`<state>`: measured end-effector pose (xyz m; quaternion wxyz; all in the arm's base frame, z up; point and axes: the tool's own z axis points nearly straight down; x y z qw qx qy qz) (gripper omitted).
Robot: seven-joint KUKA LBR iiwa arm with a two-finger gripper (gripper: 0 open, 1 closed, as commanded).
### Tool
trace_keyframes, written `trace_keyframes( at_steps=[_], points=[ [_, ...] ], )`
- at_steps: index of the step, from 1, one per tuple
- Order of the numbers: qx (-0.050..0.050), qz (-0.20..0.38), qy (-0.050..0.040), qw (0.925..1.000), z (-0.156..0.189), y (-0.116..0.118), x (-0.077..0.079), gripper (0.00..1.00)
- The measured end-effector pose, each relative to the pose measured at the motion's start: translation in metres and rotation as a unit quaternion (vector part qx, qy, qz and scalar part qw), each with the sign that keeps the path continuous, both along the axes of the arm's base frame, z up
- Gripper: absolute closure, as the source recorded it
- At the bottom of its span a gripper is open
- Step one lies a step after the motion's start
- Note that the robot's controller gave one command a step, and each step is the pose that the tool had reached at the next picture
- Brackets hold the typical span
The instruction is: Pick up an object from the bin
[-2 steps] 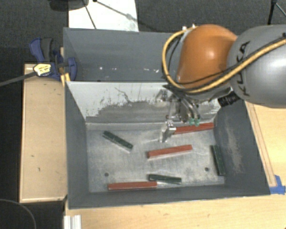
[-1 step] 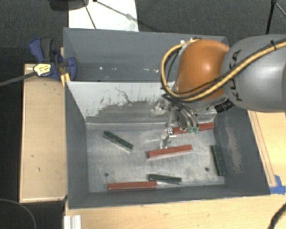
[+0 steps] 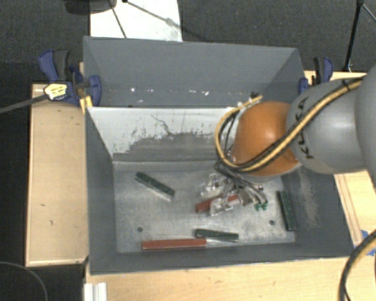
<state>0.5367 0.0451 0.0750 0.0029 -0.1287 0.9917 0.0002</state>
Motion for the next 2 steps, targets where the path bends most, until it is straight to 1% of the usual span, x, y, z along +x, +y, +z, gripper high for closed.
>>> trace_keyframes(
  at_steps=[1,2],
  points=[
    [0.000,-0.001,0.0000,1.0000,0.000,0.000,0.000,1.00],
    [0.000,-0.005,0.0008,1.0000,0.156,0.024,-0.013,1.00]
  ],
)
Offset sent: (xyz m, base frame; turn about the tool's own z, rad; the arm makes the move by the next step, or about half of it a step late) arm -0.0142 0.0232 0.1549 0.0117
